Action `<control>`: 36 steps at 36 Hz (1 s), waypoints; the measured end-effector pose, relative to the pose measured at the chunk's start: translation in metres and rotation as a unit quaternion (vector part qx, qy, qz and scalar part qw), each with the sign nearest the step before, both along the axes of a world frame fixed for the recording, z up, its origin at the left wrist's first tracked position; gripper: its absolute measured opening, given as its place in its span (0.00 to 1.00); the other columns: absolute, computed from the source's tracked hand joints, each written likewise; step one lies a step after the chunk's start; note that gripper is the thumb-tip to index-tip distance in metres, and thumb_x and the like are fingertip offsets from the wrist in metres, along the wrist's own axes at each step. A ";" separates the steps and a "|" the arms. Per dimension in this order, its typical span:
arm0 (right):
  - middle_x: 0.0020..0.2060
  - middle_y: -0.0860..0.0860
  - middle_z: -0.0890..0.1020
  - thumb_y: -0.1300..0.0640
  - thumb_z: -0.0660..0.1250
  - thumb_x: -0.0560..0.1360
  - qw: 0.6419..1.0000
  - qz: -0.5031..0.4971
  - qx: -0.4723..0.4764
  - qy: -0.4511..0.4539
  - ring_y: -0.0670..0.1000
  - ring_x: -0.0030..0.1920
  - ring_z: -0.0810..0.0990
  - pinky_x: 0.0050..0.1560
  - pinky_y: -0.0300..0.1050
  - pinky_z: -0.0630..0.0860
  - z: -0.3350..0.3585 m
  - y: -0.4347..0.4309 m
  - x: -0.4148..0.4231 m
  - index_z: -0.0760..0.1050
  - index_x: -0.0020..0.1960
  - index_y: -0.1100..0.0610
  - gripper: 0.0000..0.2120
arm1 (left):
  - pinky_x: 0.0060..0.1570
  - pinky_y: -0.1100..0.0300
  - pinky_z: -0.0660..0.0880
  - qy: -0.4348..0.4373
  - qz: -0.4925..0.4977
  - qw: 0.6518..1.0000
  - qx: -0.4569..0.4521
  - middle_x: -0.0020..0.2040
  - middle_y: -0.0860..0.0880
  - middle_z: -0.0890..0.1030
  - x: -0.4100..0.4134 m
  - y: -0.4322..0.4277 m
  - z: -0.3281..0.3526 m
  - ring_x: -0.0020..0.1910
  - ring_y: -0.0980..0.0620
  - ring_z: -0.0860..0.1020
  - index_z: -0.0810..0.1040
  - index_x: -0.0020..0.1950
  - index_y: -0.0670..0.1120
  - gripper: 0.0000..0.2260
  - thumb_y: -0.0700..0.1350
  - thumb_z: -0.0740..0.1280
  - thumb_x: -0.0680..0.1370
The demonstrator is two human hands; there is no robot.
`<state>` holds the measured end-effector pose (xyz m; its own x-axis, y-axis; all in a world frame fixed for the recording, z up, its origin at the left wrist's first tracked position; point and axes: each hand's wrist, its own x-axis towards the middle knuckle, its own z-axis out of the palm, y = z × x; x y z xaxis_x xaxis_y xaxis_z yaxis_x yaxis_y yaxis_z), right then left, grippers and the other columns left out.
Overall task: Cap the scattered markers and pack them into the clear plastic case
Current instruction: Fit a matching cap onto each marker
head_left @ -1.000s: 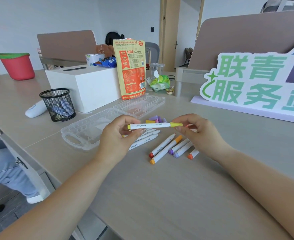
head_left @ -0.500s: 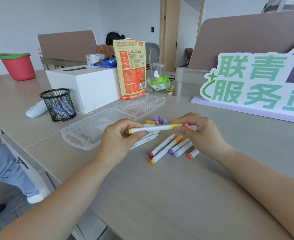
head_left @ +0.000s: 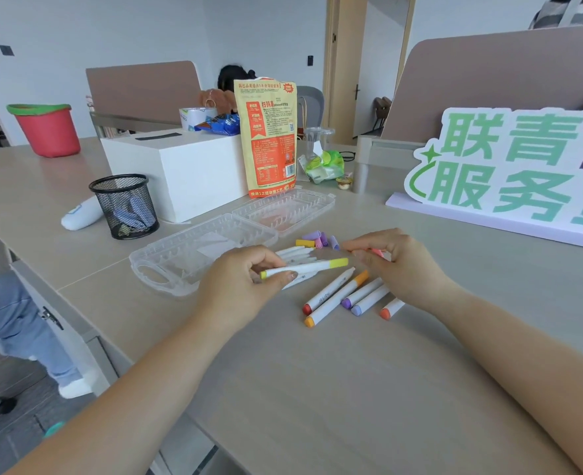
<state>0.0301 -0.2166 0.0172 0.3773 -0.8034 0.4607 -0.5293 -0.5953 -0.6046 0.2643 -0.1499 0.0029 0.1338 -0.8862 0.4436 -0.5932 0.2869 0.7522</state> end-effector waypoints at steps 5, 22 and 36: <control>0.50 0.42 0.83 0.60 0.63 0.78 0.998 -0.052 0.024 0.003 0.43 0.56 0.77 0.59 0.38 0.72 -0.003 -0.003 -0.012 0.83 0.52 0.51 0.11 | 0.38 0.56 0.72 -0.119 0.042 0.991 -0.036 0.37 0.57 0.77 0.000 -0.002 -0.001 0.39 0.57 0.73 0.81 0.37 0.55 0.06 0.51 0.77 0.67; 0.52 0.38 0.82 0.60 0.62 0.78 0.998 -0.049 0.012 -0.036 0.43 0.61 0.73 0.62 0.41 0.69 -0.010 0.003 -0.017 0.83 0.50 0.46 0.13 | 0.41 0.72 0.67 0.081 0.072 0.994 -0.025 0.46 0.51 0.81 0.024 0.002 -0.001 0.38 0.62 0.73 0.83 0.44 0.49 0.04 0.43 0.68 0.76; 0.46 0.38 0.82 0.62 0.61 0.77 0.995 -0.047 0.034 -0.076 0.40 0.54 0.78 0.56 0.35 0.70 -0.001 0.014 -0.018 0.82 0.44 0.45 0.16 | 0.43 0.69 0.68 -0.001 0.035 0.999 -0.010 0.47 0.56 0.82 0.024 0.012 -0.004 0.45 0.56 0.77 0.80 0.45 0.54 0.08 0.43 0.65 0.78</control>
<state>0.0119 -0.2029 0.0161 0.2294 -0.8627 0.4506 -0.4803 -0.5030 -0.7185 0.2884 -0.1382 -0.0009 0.1946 -0.8659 0.4607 -0.6141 0.2587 0.7456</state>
